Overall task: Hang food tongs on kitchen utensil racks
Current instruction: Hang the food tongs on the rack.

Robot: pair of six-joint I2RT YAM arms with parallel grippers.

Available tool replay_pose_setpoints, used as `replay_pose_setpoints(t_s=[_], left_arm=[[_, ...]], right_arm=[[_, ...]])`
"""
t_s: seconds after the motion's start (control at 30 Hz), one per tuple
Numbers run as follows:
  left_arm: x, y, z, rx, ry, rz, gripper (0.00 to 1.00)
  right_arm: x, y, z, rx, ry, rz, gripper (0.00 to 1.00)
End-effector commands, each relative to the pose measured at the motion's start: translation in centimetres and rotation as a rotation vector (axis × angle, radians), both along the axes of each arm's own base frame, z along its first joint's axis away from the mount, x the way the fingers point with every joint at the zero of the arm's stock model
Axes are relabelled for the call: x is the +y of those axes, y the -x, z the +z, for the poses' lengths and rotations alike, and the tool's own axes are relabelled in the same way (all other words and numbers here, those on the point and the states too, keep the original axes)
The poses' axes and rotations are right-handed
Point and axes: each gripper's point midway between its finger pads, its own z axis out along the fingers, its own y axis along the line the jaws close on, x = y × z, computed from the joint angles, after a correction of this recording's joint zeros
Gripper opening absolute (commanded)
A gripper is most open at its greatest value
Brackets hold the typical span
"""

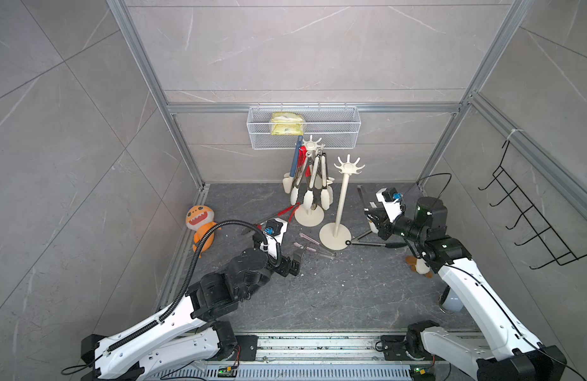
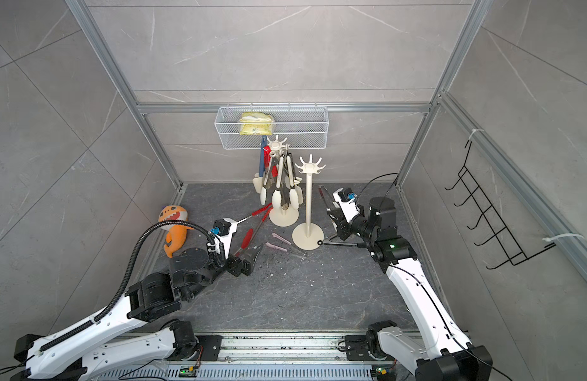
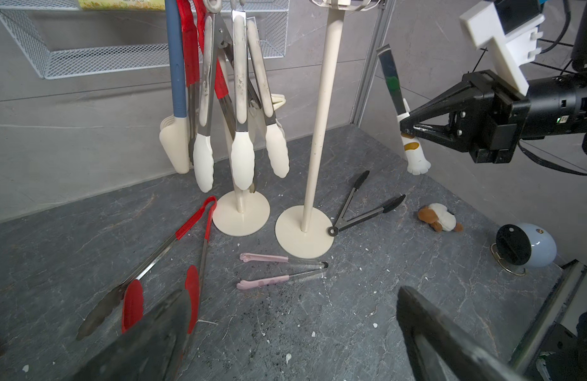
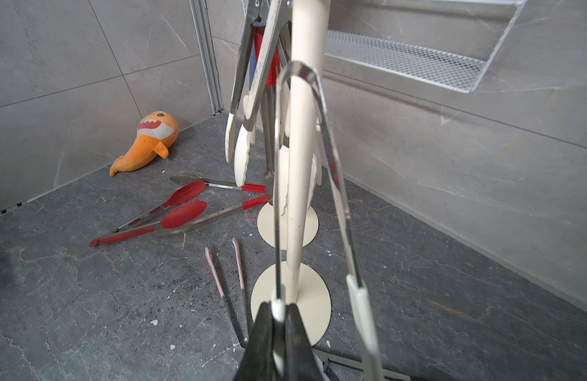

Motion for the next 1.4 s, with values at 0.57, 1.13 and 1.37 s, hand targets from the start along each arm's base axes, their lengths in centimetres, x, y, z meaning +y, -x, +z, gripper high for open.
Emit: replay_pose_setpoints(t_s=[0.57,1.13,1.37], left_arm=[[-0.2,0.1,0.6,-0.018,0.039,-0.011,1.00],[0.0,0.1,0.6,-0.018,0.042,-0.005,1.00],[0.1,0.1,0.6,-0.018,0.041,-0.001,1.00]], right_arm=[[0.6,-0.3,8.3,-0.164,-0.123,0.016,0.00],[1.7,-1.9,7.7,-0.118,-0.176,0.054,0.00],[2.0,-2.3,7.4,-0.109,-0.176,0.062,0.00]])
